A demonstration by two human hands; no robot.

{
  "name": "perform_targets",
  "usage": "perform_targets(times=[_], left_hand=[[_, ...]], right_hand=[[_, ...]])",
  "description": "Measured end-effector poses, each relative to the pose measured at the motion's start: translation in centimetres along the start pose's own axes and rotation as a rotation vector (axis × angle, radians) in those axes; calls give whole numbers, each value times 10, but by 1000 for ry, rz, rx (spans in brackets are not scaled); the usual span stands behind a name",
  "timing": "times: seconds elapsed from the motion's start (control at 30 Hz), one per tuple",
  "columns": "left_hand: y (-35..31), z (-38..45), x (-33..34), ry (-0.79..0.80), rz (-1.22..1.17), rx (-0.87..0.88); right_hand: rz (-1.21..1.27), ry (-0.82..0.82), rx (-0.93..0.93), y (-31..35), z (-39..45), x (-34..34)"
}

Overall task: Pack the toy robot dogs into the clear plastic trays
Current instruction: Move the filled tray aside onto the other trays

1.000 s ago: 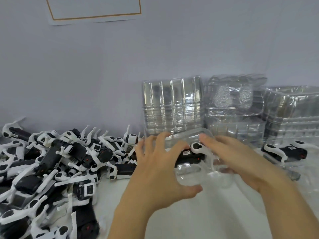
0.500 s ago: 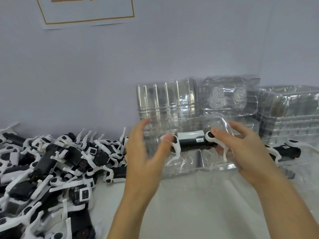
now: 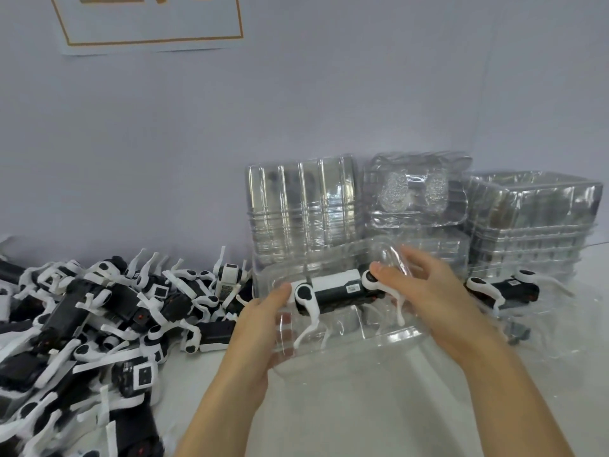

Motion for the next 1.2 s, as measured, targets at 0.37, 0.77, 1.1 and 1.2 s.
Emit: perform_targets(times=[0.37, 0.77, 1.1, 1.2], left_hand=[[-28, -33, 26, -12, 63, 82], [-85, -80, 165, 383, 120, 116], [-42, -58, 223, 211, 324, 128], [-36, -51, 234, 196, 348, 127]], right_hand=[[-181, -46, -10, 35, -1, -39], [86, -88, 222, 67, 45, -178], [-5, -164, 258, 13, 78, -229], [-12, -164, 274, 3, 88, -232]])
Point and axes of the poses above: each hand's wrist, its own z-axis towards the middle knuckle, its own x-axis out of the palm, y = z × x, the point moved 5 cm from there along z, towards the middle knuckle, and after that the axes turned 10 degrees about -y, right-handed, at the moved point
